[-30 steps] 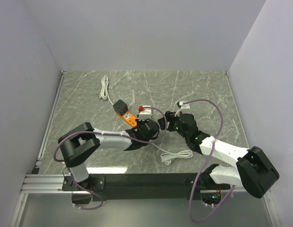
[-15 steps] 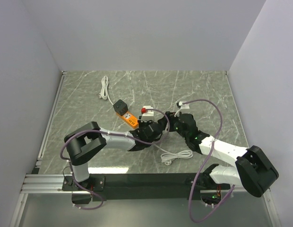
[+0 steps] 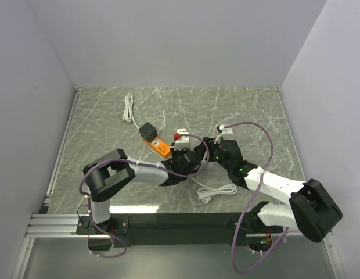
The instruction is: Insert the plug
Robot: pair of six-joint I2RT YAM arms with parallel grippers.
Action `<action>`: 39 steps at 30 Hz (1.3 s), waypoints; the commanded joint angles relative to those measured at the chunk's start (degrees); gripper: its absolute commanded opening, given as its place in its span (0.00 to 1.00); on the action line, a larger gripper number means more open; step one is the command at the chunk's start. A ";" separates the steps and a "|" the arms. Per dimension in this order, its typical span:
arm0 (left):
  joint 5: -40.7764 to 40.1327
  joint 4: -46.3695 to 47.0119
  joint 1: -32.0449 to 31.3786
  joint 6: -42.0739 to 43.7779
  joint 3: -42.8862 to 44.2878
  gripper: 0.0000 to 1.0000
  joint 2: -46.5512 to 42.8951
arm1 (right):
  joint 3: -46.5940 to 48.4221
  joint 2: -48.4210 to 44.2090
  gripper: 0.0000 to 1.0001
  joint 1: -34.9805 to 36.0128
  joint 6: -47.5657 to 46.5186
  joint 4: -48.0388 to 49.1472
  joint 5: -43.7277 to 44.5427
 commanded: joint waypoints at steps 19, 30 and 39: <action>10.91 1.37 -0.49 2.55 -5.26 0.99 -5.00 | -0.73 -7.55 0.80 -0.48 -1.52 -2.92 4.45; 15.65 11.48 0.29 7.74 -14.05 0.99 -19.24 | -0.91 -14.41 0.84 -0.92 -2.75 -7.05 8.76; 23.66 14.39 10.57 8.62 -22.93 0.99 -37.42 | -0.91 -20.12 0.85 -1.97 -4.06 -10.92 14.47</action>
